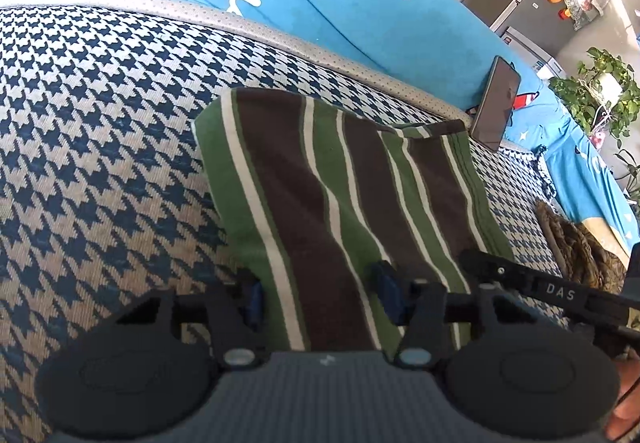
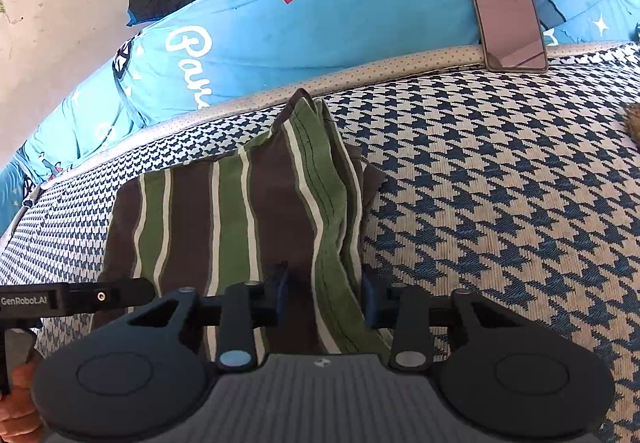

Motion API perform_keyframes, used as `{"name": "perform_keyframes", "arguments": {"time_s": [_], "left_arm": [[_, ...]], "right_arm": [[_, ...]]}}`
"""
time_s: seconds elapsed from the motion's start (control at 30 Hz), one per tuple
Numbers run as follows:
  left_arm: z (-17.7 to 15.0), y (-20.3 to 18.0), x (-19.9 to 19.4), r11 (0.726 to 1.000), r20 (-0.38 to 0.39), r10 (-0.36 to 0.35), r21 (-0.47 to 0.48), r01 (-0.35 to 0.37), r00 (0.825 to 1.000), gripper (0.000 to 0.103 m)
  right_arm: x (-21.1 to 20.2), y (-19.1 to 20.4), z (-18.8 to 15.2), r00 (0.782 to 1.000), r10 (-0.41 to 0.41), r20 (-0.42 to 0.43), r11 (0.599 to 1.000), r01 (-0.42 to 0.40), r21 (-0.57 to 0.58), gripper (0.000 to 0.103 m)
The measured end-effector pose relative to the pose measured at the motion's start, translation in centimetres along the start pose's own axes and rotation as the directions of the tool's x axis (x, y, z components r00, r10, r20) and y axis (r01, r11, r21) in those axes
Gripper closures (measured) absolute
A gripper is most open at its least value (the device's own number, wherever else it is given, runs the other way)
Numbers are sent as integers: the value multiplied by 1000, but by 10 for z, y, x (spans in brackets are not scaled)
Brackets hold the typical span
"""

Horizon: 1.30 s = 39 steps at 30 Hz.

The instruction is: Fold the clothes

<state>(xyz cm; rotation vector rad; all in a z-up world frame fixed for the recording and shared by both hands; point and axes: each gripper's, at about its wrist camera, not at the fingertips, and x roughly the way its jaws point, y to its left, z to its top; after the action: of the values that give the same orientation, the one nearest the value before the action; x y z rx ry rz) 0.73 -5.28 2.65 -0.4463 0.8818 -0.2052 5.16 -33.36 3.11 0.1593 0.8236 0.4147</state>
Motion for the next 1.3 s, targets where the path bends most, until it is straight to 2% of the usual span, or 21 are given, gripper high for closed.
{"name": "perform_keyframes", "arguments": {"time_s": [0.2, 0.33, 0.57, 0.73, 0.93, 1.03, 1.07, 1.1, 1.17, 1.23, 1.3], "left_arm": [[0, -1, -6, 999, 15, 34, 14, -34, 999, 83], [4, 0, -14, 998, 22, 60, 20, -60, 998, 85], [9, 5, -46, 985, 57, 146, 81, -151, 988, 86], [-2, 31, -77, 973, 37, 219, 64, -221, 975, 86], [-29, 66, -108, 968, 2, 250, 34, -249, 968, 84], [-32, 80, -116, 973, -9, 231, 6, -231, 973, 72], [-31, 84, -120, 974, 4, 227, -11, -226, 974, 62], [-29, 89, -125, 974, 24, 226, -31, -225, 974, 48], [-26, 99, -134, 974, 64, 215, -81, -209, 975, 30], [-22, 108, -139, 977, 84, 185, -120, -175, 979, 28], [-19, 115, -139, 977, 94, 169, -150, -154, 981, 25]], "right_arm": [[-3, 9, 2, 999, -34, -6, 999, 33, -1, 83], [-9, 18, 3, 999, -49, -8, 999, 49, 7, 84], [-21, 49, -9, 1000, 20, -19, 999, -19, 33, 85], [-26, 83, -31, 993, 102, -54, 995, -102, -7, 85], [-21, 117, -59, 980, 149, -130, 983, -162, -91, 82], [-25, 117, -62, 985, 130, -111, 987, -139, -77, 79], [-27, 113, -60, 987, 127, -95, 990, -132, -55, 72], [-29, 110, -58, 990, 122, -78, 992, -125, -33, 58], [-33, 103, -54, 993, 111, -43, 994, -110, 13, 46], [-34, 95, -50, 994, 111, -17, 993, -110, 53, 44], [-26, 88, -43, 992, 121, -16, 988, -119, 100, 37]]}}
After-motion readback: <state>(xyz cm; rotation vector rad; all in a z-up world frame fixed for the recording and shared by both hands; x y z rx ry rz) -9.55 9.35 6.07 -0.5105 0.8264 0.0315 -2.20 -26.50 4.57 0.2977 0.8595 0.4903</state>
